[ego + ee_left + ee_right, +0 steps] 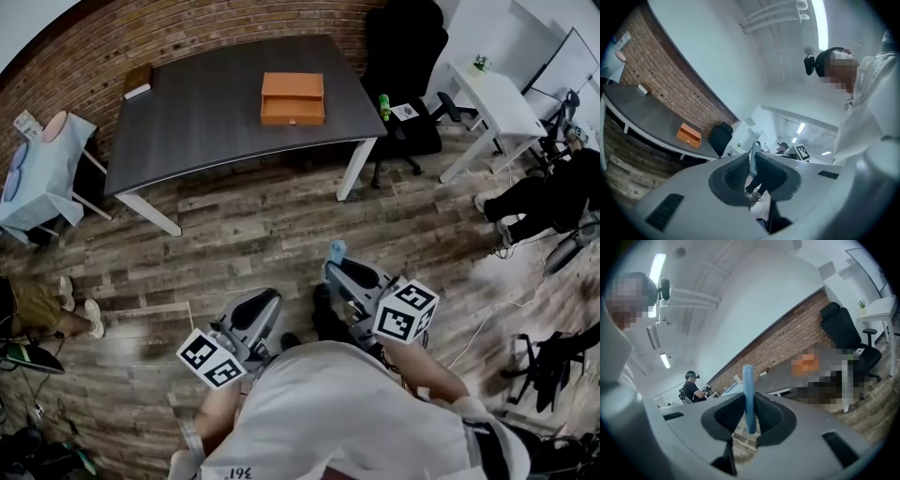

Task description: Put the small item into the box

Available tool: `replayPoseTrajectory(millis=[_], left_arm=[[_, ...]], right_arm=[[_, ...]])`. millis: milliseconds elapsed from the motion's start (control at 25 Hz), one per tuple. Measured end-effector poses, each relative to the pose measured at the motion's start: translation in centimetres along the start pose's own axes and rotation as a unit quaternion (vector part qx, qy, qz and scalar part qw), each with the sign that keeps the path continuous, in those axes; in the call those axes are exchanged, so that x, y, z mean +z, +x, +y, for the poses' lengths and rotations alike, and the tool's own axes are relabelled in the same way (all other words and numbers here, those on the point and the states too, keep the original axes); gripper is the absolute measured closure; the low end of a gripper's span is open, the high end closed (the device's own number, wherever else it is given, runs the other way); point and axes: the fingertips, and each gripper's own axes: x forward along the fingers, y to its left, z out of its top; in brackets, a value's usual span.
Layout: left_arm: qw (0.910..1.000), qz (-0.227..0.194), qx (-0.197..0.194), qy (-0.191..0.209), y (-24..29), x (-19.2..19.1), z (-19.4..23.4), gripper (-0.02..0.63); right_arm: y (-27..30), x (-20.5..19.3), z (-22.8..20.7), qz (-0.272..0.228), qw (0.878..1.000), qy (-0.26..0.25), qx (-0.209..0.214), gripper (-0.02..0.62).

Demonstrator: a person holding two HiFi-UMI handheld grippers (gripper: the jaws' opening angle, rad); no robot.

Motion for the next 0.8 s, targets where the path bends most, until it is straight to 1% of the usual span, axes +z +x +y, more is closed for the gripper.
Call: replayPoseTrajectory(millis=[160, 320, 560, 800], left_arm=[[0.9998, -0.007, 0.015, 0.008, 1.7, 1.4, 1.8, 0.555], [0.9996, -0.011, 0.022, 0.015, 5.0, 2.9, 3.8, 0.555], [0.9996, -0.013, 0.022, 0.012, 11.2, 4.1, 5.5, 0.557], [0.9994, -0.009, 0.034, 0.004, 15.5, 4.1, 7.0, 0.557]], right_arm=[[2.5, 1.8, -1.8, 0.004, 1.0, -0.002, 0.017, 0.514], [4.4, 4.4, -4.1, 0.007, 0.999, -0.008, 0.034, 0.514], [5.6, 8.0, -9.1, 0.021, 0.999, -0.013, 0.036, 0.514], [6.4, 9.6, -13.7, 0.039, 0.998, -0.001, 0.038, 0.514]])
